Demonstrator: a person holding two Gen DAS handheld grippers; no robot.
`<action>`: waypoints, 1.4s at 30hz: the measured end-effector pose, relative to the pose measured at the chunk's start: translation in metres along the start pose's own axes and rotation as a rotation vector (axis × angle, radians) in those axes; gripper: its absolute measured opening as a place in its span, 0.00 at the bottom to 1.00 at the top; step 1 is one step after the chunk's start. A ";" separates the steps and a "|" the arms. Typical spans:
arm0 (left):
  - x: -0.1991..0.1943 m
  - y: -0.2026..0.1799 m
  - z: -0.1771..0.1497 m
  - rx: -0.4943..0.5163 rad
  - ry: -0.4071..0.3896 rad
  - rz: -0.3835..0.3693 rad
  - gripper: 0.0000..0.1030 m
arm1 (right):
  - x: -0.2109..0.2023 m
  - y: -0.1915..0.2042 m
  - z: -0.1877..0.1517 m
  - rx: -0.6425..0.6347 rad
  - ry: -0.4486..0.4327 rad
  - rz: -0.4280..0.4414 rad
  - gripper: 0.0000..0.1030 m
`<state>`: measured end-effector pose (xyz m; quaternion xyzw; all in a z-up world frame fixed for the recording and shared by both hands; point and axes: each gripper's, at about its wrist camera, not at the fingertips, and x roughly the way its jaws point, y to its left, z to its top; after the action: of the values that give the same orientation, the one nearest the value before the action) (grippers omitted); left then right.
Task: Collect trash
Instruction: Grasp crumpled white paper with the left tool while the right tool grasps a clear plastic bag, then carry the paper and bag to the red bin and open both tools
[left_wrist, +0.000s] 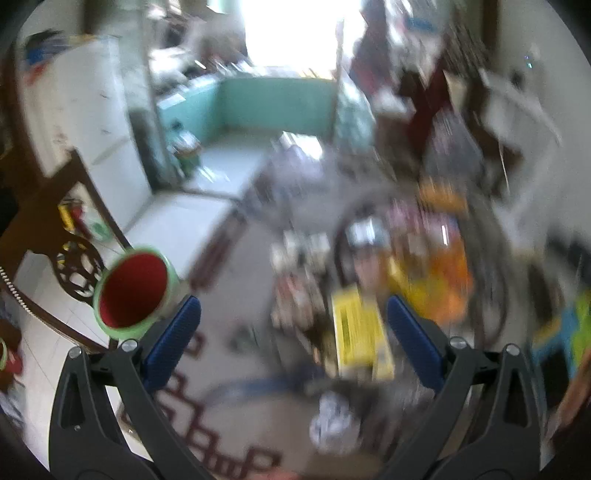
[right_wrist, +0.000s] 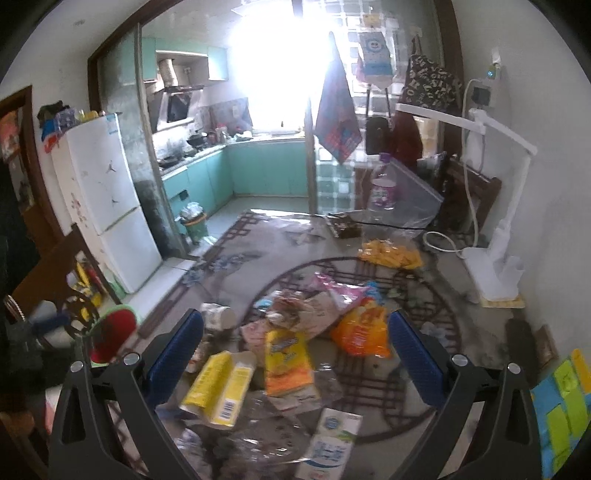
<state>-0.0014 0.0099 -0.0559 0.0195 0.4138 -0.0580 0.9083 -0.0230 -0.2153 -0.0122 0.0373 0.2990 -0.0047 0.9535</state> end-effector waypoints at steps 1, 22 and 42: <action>0.012 -0.006 -0.017 0.040 0.058 -0.018 0.96 | 0.001 -0.004 -0.003 -0.004 0.009 -0.011 0.93; 0.039 0.004 -0.061 -0.003 0.160 -0.133 0.39 | 0.105 0.007 -0.114 -0.033 0.539 0.225 0.92; 0.008 0.026 -0.033 -0.077 0.052 -0.074 0.39 | 0.108 0.108 -0.211 -1.090 0.374 -0.014 0.64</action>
<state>-0.0173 0.0378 -0.0841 -0.0293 0.4398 -0.0749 0.8945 -0.0514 -0.0902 -0.2391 -0.4613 0.4219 0.1504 0.7659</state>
